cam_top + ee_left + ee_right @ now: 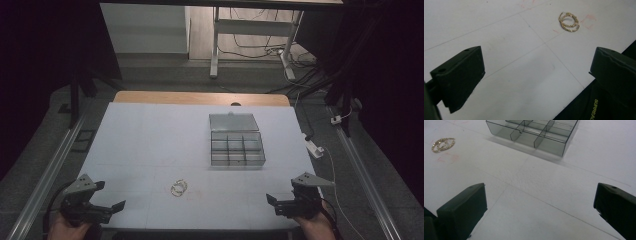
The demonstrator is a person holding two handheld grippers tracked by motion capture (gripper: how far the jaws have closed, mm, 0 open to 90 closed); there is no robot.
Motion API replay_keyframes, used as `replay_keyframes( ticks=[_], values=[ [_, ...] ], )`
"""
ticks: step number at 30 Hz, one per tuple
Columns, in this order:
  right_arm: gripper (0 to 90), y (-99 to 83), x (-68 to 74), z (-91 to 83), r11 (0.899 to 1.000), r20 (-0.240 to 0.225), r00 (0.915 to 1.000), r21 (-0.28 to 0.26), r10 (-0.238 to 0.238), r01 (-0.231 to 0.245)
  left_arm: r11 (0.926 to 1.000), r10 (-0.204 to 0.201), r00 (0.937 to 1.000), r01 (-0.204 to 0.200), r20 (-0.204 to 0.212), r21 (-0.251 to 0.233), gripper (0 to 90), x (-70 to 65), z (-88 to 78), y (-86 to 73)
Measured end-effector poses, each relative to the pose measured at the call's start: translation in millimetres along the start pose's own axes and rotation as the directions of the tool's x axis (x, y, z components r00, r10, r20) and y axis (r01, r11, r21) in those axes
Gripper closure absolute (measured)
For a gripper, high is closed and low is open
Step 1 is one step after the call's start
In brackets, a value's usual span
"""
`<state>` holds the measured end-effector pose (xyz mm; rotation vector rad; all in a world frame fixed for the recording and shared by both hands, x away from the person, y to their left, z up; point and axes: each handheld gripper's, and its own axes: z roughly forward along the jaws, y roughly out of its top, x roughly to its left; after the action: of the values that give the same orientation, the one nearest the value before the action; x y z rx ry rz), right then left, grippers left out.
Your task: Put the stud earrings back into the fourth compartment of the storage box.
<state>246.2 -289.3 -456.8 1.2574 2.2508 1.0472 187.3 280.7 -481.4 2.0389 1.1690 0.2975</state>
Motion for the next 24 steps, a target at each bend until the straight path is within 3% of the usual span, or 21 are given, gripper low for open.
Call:
replay_keyframes(
  ticks=[15,24],
  values=[
    [0.0,0.8,1.1,1.8,1.000,-0.012,0.9998,0.017,-0.013,0.013,0.9998,-0.010,0.9990,0.010,0.043,0.015,0.0,1.0,3.4,2.3],
    [0.0,1.7,3.6,3.3,0.999,-0.025,0.9989,0.034,-0.040,0.040,0.9998,-0.008,0.9988,0.007,0.049,0.018,0.0,1.1,3.8,2.4]
  ],
)
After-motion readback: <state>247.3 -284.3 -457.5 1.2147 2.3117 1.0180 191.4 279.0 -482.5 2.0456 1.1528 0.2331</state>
